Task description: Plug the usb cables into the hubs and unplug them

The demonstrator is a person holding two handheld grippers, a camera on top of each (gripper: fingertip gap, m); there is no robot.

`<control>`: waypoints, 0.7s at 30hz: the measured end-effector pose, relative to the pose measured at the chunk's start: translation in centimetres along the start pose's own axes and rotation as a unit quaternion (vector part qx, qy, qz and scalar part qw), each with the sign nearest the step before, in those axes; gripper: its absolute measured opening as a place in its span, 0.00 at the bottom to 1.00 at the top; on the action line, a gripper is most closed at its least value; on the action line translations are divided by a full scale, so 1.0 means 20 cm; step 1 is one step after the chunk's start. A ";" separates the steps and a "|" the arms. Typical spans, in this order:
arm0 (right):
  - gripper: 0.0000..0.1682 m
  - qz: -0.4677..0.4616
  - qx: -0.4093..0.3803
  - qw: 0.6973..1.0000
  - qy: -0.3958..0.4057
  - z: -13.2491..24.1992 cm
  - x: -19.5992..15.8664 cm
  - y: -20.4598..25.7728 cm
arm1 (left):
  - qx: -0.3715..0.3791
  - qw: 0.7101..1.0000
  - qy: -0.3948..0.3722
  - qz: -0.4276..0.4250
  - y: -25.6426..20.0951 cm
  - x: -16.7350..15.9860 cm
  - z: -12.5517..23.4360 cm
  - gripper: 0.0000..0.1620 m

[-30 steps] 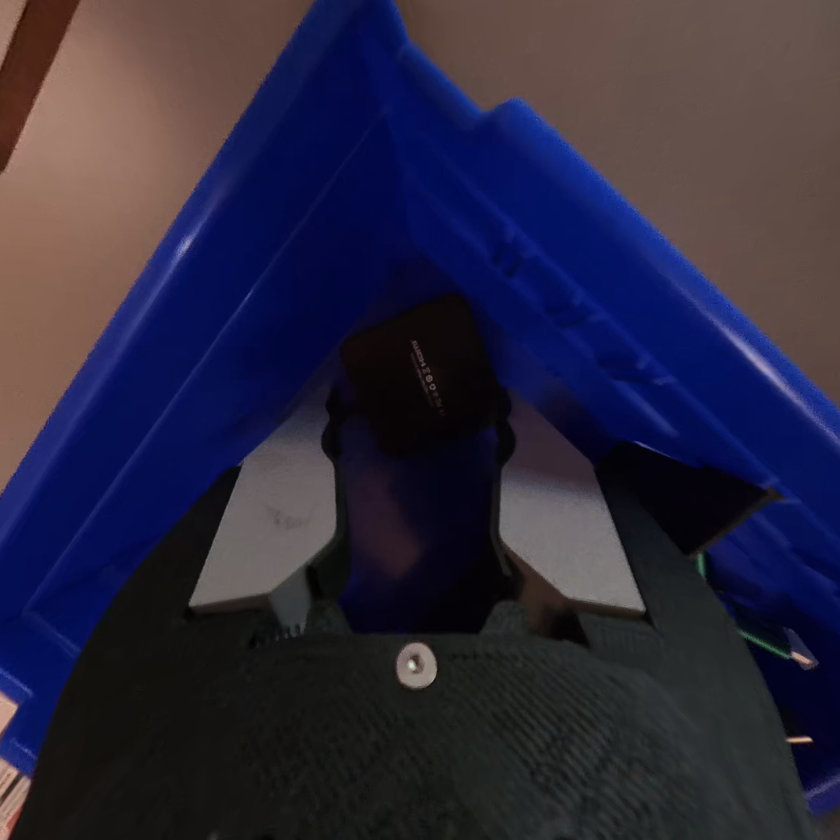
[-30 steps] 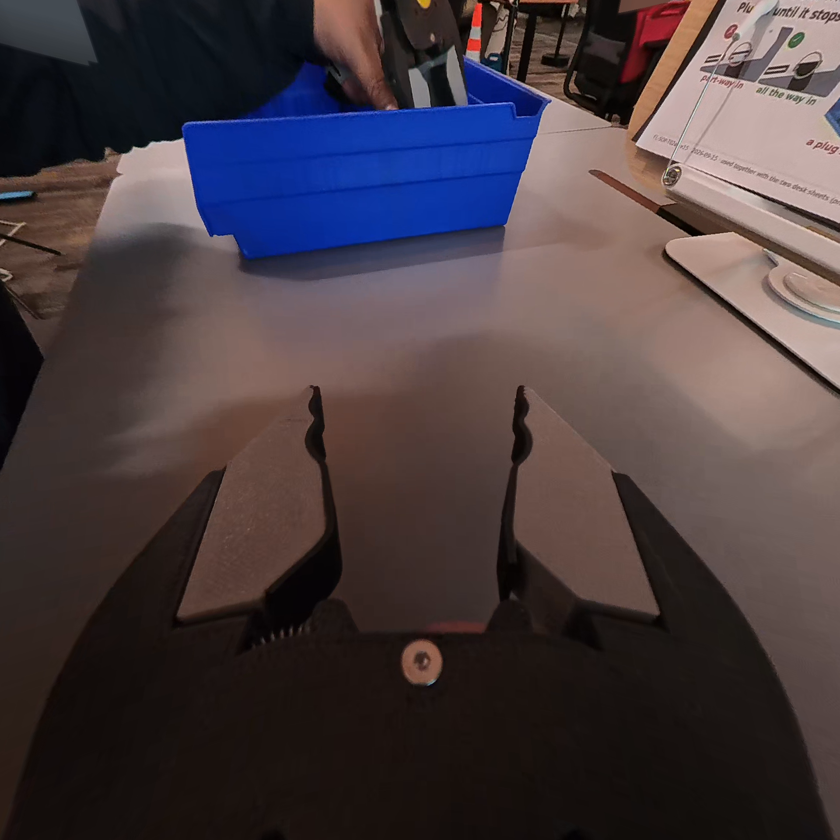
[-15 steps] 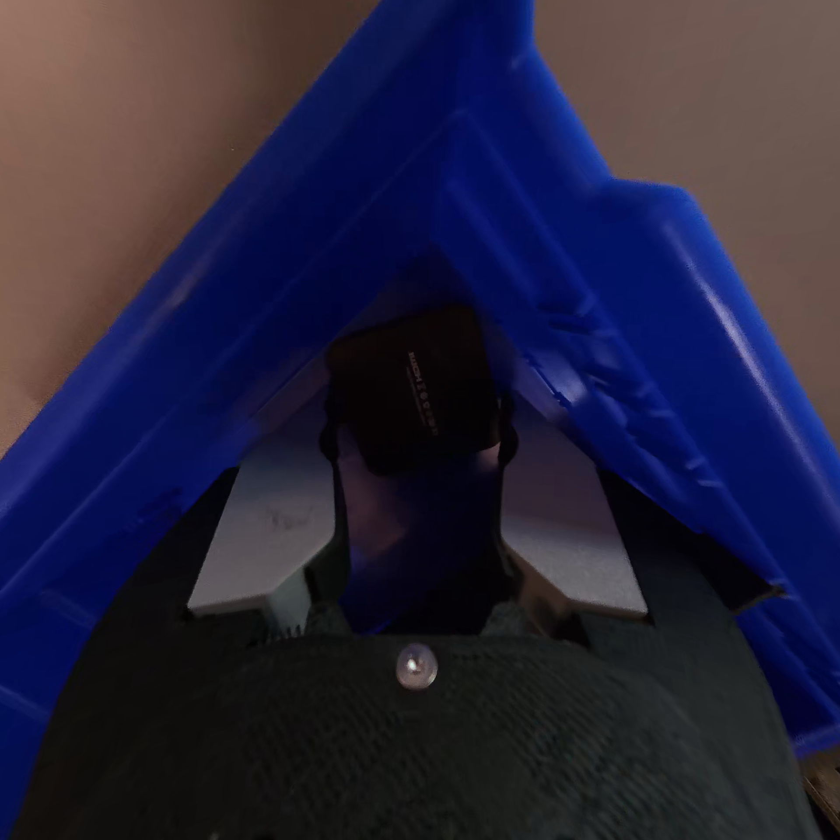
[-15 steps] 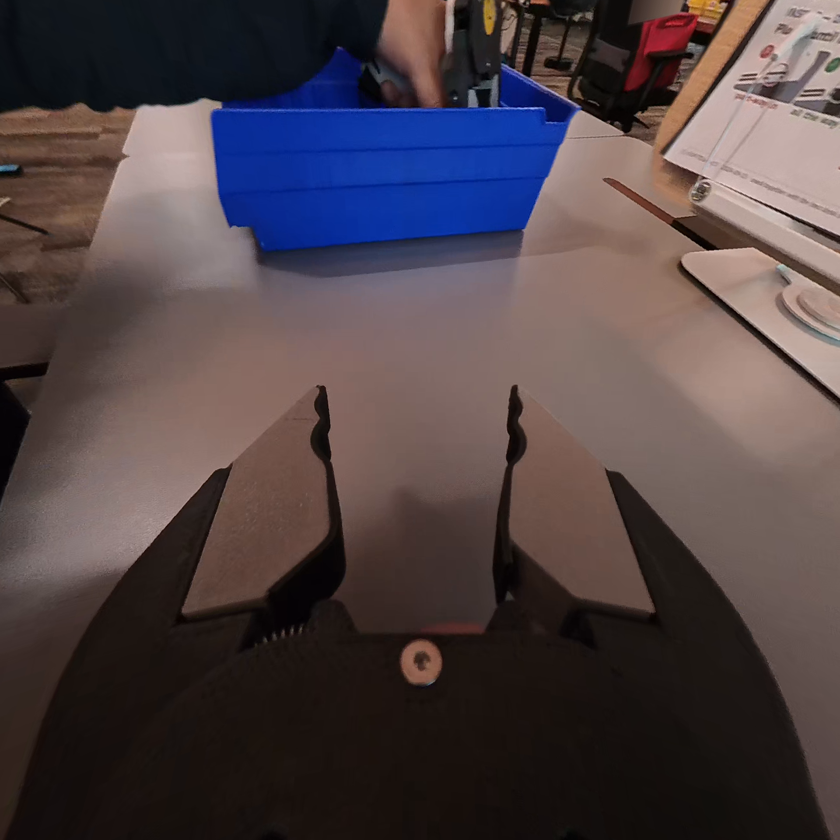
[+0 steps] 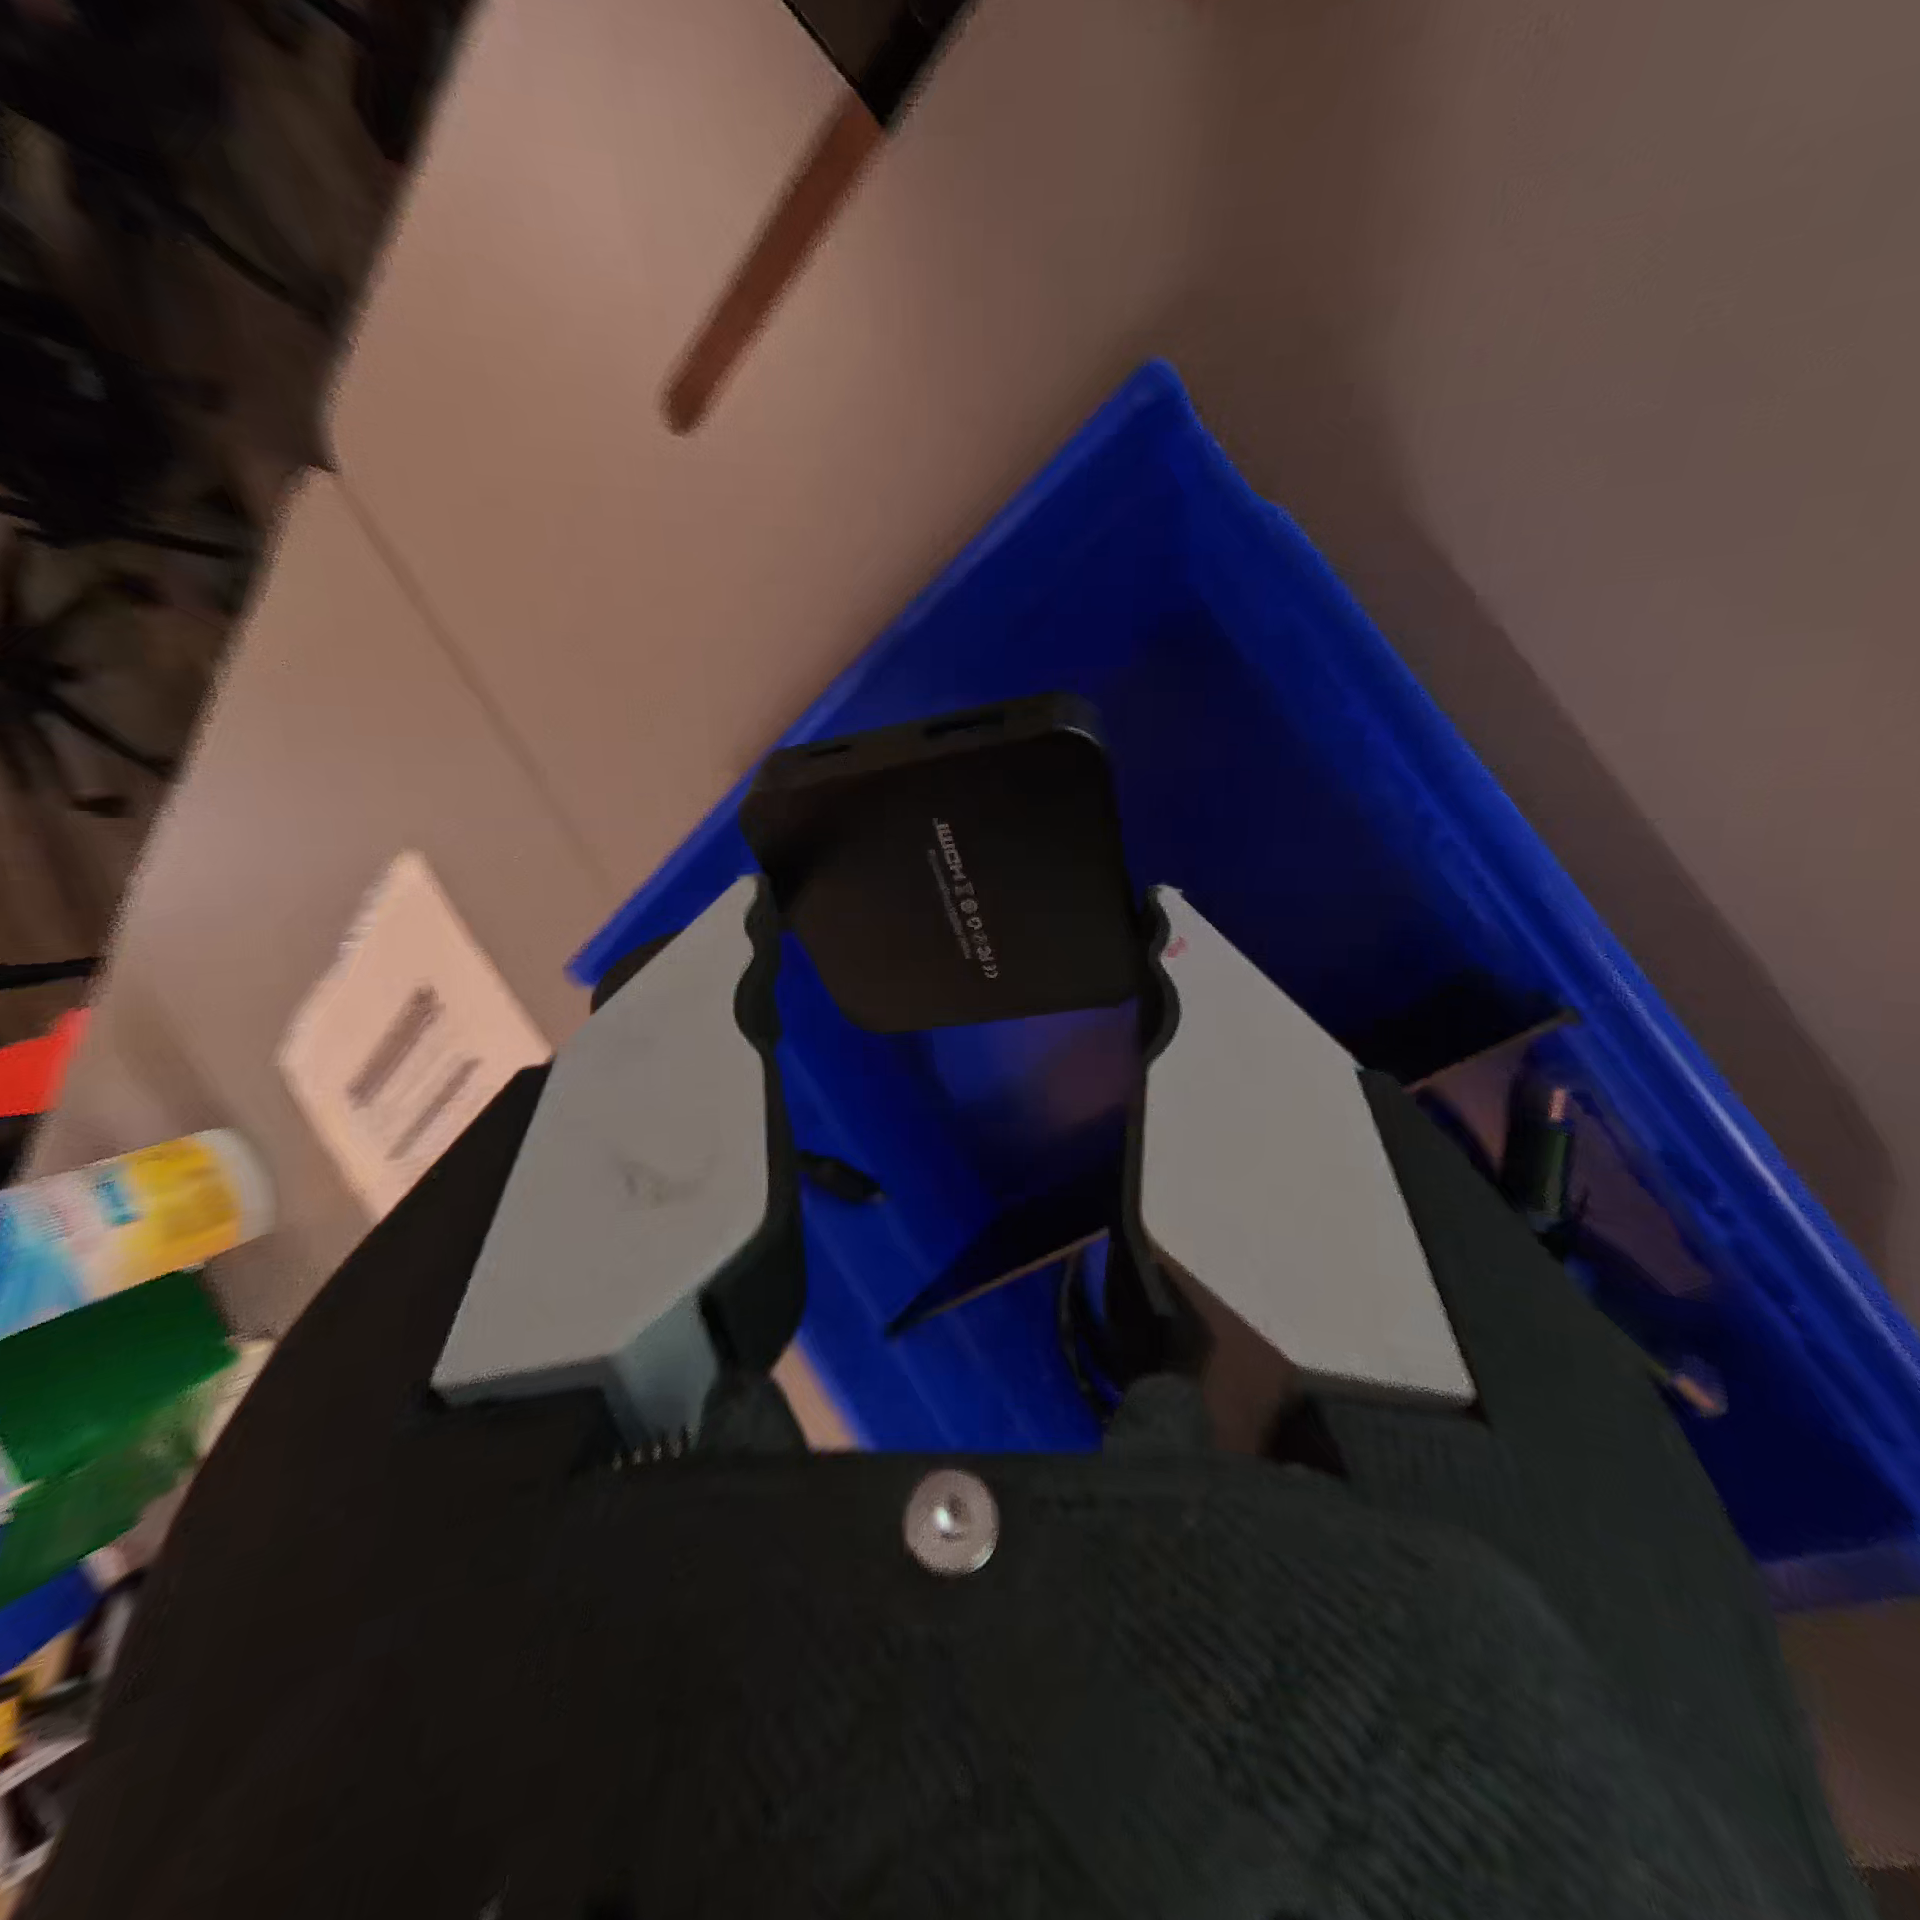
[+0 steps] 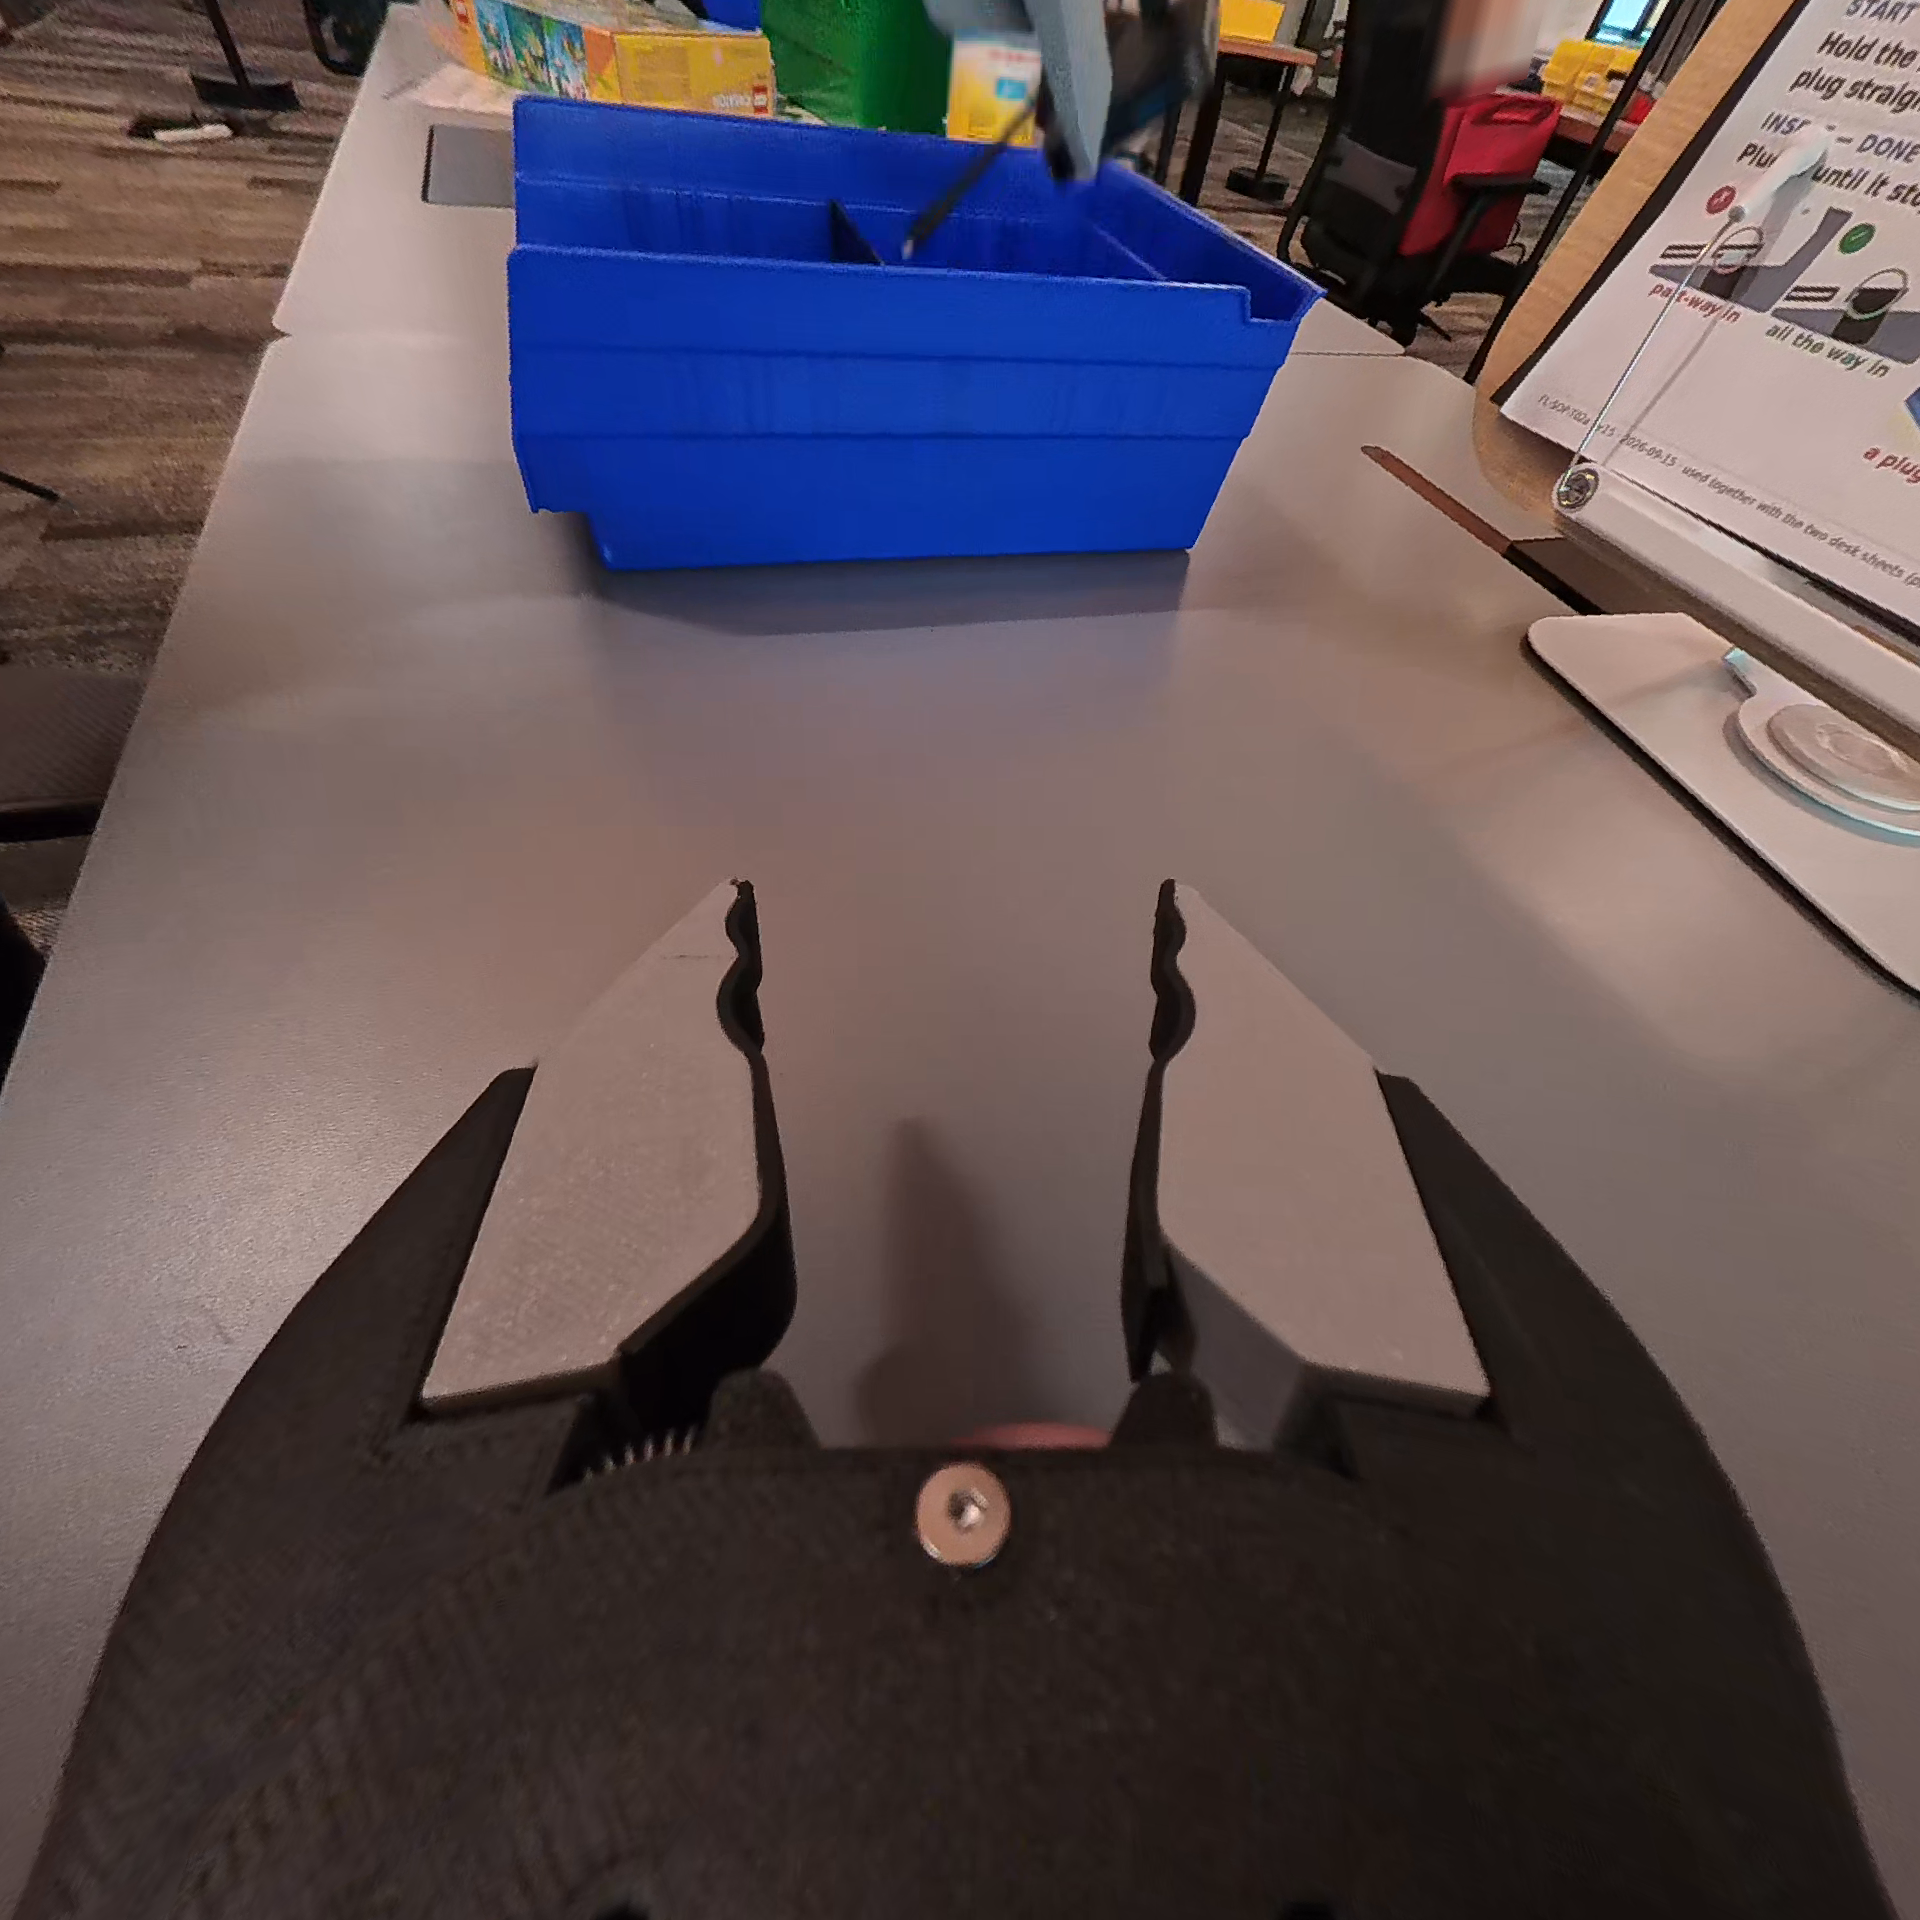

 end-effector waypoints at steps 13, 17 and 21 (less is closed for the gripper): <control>0.43 0.012 -0.045 0.999 0.001 0.04 0.01 -0.10 | 0.063 0.956 -0.256 -0.129 -0.25 0.90 1.14 0.42; 0.43 0.009 -0.101 0.995 -0.016 0.13 0.06 -0.22 | -0.047 0.946 -0.266 -0.182 -0.65 1.02 1.13 0.42; 0.41 -0.037 -0.209 0.975 -0.066 0.32 0.15 -0.42 | -0.141 0.942 -0.207 -0.222 -1.01 0.95 0.79 0.42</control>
Point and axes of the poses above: each gripper's, where its closed fingertips meet, z back along the fingers, x out of its top, y = z × x across the jaws, the point moved 4 cm from there along z, back along the fingers, and after that the axes turned 14 degrees about -y, right-handed, at the moved point
